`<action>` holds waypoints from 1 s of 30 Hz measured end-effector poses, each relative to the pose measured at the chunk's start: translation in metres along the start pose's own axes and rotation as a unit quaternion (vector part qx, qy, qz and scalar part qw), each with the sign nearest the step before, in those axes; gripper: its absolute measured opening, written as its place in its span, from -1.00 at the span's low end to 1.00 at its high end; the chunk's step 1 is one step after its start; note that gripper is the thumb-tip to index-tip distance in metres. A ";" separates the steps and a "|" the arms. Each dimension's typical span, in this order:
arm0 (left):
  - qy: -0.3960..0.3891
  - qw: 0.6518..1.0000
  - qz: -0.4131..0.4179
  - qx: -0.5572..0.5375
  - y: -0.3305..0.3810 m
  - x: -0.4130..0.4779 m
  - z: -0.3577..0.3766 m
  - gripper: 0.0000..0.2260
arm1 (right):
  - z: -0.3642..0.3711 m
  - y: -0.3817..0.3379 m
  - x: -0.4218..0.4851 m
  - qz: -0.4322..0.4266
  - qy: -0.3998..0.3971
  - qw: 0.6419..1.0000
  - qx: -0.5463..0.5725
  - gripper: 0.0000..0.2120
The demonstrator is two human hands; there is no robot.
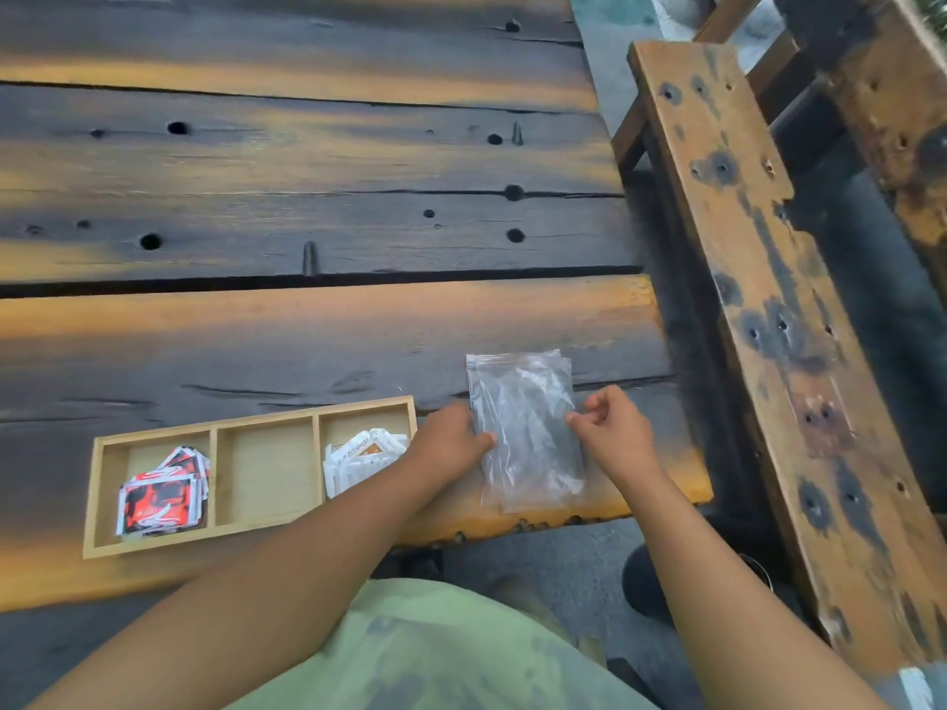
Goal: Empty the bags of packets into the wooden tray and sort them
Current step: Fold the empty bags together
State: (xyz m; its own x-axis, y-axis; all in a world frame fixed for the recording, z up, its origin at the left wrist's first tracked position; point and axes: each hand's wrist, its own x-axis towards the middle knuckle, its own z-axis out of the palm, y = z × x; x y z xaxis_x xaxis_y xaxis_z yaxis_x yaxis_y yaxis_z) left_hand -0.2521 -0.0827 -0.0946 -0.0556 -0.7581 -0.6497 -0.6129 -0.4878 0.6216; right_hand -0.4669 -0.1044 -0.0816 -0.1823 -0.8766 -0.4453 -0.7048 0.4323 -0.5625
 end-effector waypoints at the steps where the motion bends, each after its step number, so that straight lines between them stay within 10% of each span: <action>1: 0.007 1.000 -0.008 -0.010 0.001 0.002 0.004 -0.75 | 0.002 0.006 0.004 0.017 -0.012 1.000 -0.012 -0.77; 15: 0.057 0.975 -0.120 -0.176 -0.004 0.029 0.020 -0.74 | 0.030 0.020 0.031 0.134 -0.100 0.978 0.124 -0.71; 30: 0.025 0.950 -0.007 -0.310 0.015 -0.001 -0.058 -0.86 | -0.009 -0.035 0.018 0.045 -0.240 0.920 0.307 -0.70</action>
State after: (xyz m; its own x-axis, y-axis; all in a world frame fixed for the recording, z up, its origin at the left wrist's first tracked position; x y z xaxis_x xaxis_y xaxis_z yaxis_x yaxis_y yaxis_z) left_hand -0.2155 -0.1136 -0.0593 -0.0035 -0.7615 -0.6481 -0.0308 -0.6478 0.7612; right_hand -0.4516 -0.1374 -0.0642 0.2062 -0.7008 -0.6829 -0.1543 0.6659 -0.7299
